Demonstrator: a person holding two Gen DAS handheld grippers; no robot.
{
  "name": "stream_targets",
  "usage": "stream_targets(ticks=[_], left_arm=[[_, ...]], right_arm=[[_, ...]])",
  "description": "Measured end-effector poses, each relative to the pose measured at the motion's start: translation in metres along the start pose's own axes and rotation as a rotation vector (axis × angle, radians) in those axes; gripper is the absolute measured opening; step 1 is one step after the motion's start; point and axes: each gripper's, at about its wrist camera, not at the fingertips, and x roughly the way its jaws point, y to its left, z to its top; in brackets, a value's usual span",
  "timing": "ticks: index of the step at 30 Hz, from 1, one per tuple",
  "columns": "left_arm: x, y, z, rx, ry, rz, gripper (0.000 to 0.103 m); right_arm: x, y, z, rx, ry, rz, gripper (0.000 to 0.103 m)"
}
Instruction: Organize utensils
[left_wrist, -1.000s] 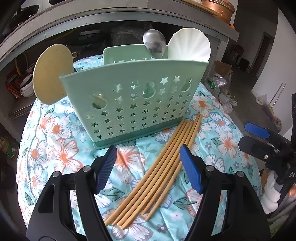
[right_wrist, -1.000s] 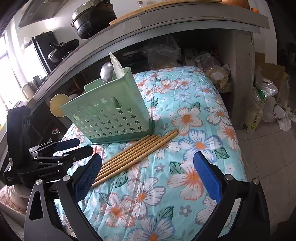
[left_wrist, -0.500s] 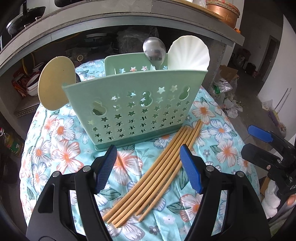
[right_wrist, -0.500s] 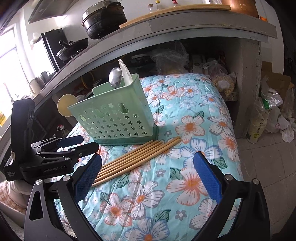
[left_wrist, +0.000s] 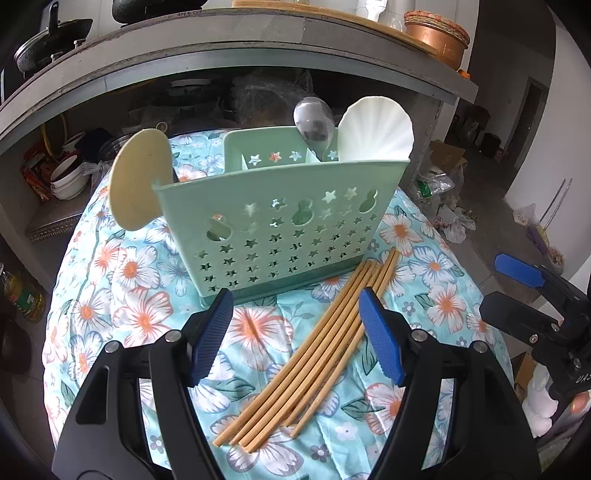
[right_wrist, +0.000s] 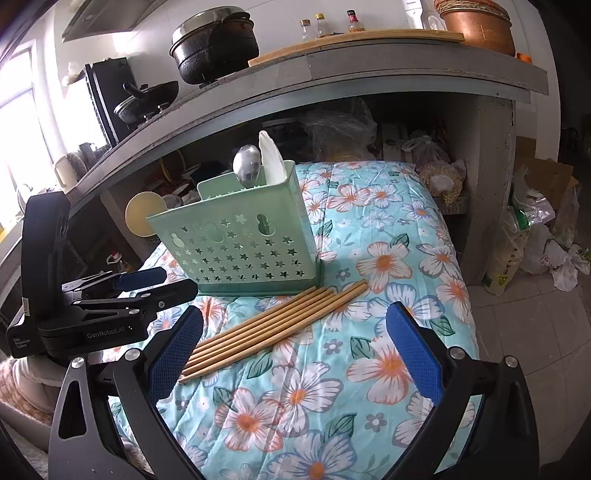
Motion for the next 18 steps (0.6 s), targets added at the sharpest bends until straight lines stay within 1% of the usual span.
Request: stream_targets(ticks=[4,10,18], left_arm=[[-0.006,0.005,-0.003,-0.006,-0.011,-0.004,0.067],[-0.014,0.007,-0.008,-0.002,-0.023,-0.011,0.067],[-0.004,0.010,-0.008,-0.008,-0.008,-0.035,0.067]], right_arm=[[-0.002,0.006,-0.001,-0.002,-0.002,-0.009,0.097],[-0.005,0.012,-0.005,0.000,-0.006,-0.052,0.097],[-0.001,0.006,-0.005,0.032,0.006,-0.105,0.097]])
